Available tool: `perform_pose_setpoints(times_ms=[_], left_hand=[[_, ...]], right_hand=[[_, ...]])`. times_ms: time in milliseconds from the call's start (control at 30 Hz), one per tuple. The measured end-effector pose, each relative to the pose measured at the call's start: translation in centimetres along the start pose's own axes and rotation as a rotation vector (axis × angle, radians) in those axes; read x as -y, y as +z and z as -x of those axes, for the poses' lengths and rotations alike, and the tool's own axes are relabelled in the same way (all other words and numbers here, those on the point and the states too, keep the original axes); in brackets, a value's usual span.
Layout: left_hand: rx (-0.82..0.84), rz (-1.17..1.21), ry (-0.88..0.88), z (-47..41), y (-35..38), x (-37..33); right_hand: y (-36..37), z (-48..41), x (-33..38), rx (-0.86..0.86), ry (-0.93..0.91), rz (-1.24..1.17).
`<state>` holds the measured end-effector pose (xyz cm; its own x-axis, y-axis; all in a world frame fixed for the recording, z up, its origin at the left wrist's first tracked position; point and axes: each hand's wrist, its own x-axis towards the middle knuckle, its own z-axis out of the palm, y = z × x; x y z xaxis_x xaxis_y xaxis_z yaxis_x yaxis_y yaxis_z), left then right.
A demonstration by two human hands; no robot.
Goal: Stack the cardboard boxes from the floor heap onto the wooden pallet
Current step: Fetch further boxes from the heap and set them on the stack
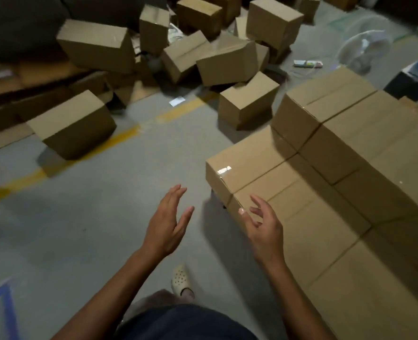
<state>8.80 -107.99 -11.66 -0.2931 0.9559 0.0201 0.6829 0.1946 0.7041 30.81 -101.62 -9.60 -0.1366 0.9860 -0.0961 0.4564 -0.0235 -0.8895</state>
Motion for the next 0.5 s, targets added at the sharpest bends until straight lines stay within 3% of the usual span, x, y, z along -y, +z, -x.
perform_pose_setpoints(times_ms=[233,500], left_hand=[[-0.138,0.021,-0.032,-8.8,-8.8,6.4],[-0.281,0.022,-0.161,-16.7,-13.9,13.3]], right_hand=[[9.5,-7.9,7.8,0.062,-0.084,-0.003],[18.7,-17.9,13.8,0.201,-0.176,0.009]])
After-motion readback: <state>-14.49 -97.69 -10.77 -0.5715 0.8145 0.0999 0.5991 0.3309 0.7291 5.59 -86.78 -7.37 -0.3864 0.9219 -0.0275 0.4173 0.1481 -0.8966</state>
